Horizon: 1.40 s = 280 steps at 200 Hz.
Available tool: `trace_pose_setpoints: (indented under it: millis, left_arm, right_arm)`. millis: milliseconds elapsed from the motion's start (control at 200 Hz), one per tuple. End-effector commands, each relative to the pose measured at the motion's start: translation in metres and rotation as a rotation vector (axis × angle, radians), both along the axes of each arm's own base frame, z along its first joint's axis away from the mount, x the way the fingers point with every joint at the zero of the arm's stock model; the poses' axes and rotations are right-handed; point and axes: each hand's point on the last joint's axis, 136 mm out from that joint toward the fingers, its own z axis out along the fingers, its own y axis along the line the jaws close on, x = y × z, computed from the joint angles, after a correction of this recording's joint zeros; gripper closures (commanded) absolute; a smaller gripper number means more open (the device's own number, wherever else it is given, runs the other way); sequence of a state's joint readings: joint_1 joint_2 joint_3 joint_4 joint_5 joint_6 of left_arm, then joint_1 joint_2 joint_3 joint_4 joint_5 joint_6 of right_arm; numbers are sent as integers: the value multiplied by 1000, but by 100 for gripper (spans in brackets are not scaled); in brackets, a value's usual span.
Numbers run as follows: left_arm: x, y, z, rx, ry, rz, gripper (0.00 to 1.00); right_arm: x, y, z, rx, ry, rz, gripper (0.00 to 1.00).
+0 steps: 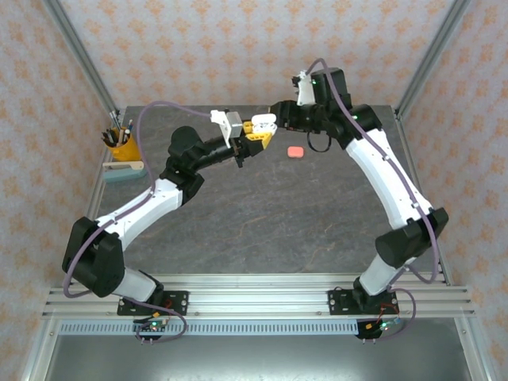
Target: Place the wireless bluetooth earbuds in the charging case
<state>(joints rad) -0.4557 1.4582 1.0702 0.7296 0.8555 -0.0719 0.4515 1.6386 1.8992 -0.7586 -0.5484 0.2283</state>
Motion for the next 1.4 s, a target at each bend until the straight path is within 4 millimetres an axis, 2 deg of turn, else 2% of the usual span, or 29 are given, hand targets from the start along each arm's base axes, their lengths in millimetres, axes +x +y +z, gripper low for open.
trace_pose_setpoints:
  millis: [0,275,365,560,736,841,966,1131,1396]
  left_arm:
    - [22,6,2,-31,24,68,100]
    - [26,3,-7,-23,51,52,100]
    - [24,2,-7,-17,50,41,100]
    - [19,-2,-10,7,60,2,100]
    - [16,-4,-13,25,63,-11,100]
    - [17,-5,-13,26,68,-14,100]
    - [19,-7,-15,31,75,-17,100]
    - [25,-9,-18,32,82,-13,100]
    - [39,-12,-22,31,102,9,100]
  right_arm:
    - [-25,-5,41,56,-105,1,57]
    - [-24,-8,54,81,-163,-21,57]
    - [-12,-15,49,45,-164,-74,57]
    - [31,-30,35,-26,-117,-205,56]
    - [59,-16,13,-72,-22,-169,57]
    - [63,-2,5,-61,20,-107,58]
    - [57,9,0,-42,58,-47,59]
    - [34,15,1,-55,65,25,60]
    - [-5,8,7,-64,56,72,62]
